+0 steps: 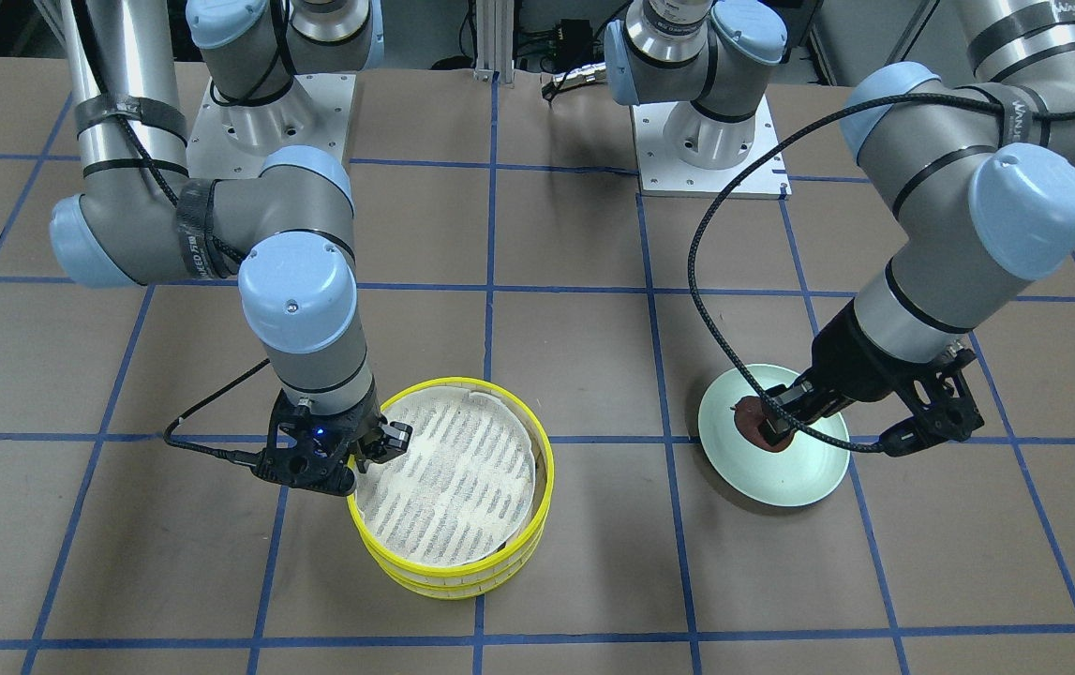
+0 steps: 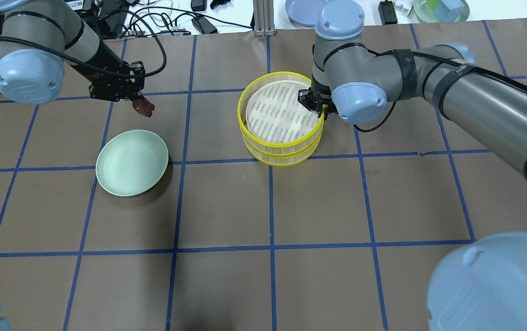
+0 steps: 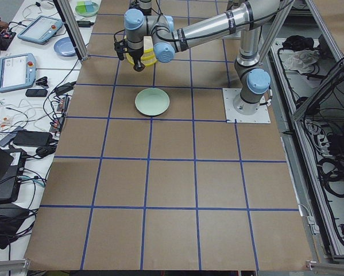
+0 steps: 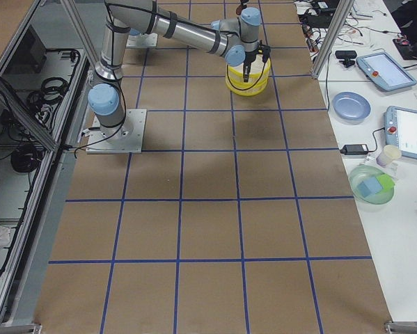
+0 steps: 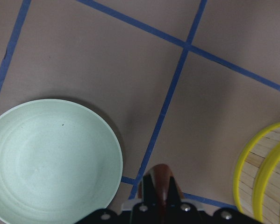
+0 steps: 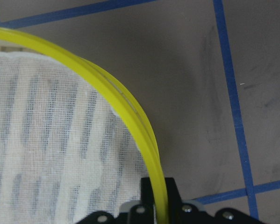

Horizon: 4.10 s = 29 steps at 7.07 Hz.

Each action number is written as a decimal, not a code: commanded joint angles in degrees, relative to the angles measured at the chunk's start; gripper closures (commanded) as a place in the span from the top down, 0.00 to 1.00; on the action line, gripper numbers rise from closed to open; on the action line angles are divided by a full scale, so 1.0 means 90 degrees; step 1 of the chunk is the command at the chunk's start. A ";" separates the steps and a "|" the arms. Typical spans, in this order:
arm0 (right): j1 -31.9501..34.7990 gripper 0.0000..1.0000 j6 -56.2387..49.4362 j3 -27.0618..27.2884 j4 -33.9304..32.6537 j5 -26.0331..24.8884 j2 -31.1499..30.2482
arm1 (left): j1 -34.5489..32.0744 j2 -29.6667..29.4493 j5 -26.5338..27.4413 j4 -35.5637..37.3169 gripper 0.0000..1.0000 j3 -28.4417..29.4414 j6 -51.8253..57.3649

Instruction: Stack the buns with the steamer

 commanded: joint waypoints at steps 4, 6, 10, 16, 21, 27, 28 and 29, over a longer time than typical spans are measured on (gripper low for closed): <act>-0.0087 1.00 -0.0631 -0.0105 -0.0255 -0.0157 -0.0232 | -0.0519 -0.0060 -0.0743 0.0456 0.00 0.0043 -0.1423; -0.0379 1.00 -0.1091 -0.0600 -0.0033 -0.0109 -0.0516 | -0.0892 -0.0207 -0.1197 0.1149 0.00 0.0034 -0.2409; -0.0896 1.00 -0.2242 -0.0701 0.1062 0.0095 -0.1854 | -0.1839 -0.0958 -0.1710 0.2428 0.00 0.0005 -0.3604; -0.0928 1.00 -0.2480 -0.0623 0.1092 0.0116 -0.2051 | -0.1822 -0.0805 -0.1652 0.2005 1.00 0.0198 -0.2910; -0.0928 1.00 -0.2480 -0.0613 0.1092 0.0116 -0.2051 | -0.0709 0.0464 0.1385 -0.1812 1.00 0.0942 0.0730; -0.0928 1.00 -0.2470 -0.0613 0.1082 0.0116 -0.2051 | -0.0435 0.1013 0.1269 -0.2374 1.00 0.0835 0.1140; -0.0928 1.00 -0.2470 -0.0652 0.1188 0.0126 -0.2070 | -0.0435 0.0994 0.1259 -0.2374 1.00 0.0835 0.1150; -0.0947 1.00 -0.2460 -0.0710 0.1373 0.0193 -0.2099 | -0.0435 0.1003 0.1269 -0.2374 1.00 0.0796 0.1150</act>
